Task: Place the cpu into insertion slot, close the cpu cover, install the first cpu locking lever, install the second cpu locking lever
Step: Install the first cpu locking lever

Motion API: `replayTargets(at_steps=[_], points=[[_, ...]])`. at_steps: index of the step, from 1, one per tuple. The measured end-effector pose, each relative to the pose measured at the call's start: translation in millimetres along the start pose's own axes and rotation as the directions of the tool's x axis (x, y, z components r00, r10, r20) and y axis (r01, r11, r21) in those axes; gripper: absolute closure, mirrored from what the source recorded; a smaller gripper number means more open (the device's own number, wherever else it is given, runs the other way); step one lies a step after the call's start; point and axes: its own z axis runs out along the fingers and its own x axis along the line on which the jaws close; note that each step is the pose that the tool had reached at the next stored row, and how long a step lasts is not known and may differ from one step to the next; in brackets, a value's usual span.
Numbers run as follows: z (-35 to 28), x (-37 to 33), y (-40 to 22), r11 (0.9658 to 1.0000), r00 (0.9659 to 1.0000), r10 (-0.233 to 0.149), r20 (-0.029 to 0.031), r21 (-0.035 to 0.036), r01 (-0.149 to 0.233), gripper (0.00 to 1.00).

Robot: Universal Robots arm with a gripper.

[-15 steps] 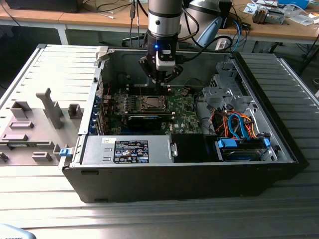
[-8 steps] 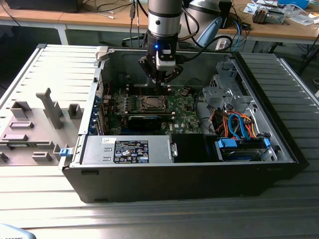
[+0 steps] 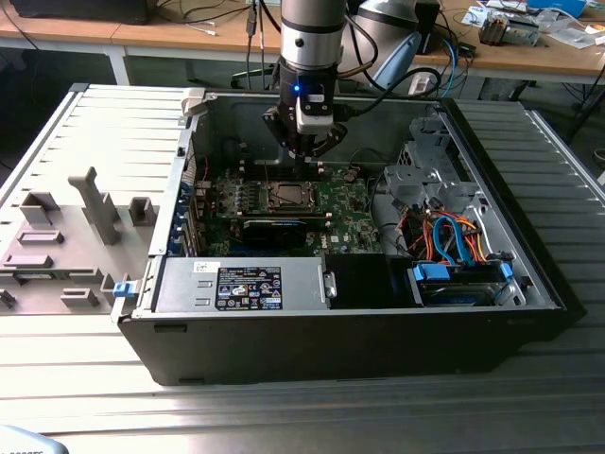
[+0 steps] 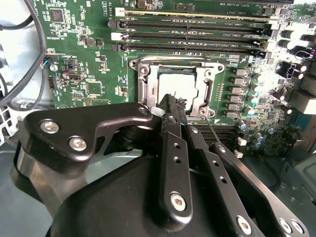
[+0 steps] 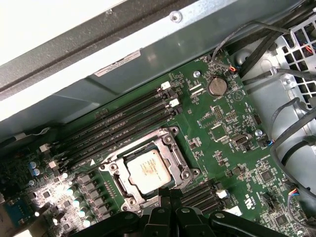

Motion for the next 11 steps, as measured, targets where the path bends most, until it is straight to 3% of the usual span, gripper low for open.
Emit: replayTargets(at_steps=[11], points=[[0.0, 0.0, 0.0, 1.0, 1.0, -0.006, 0.0002, -0.0002, 0.006, 0.89]])
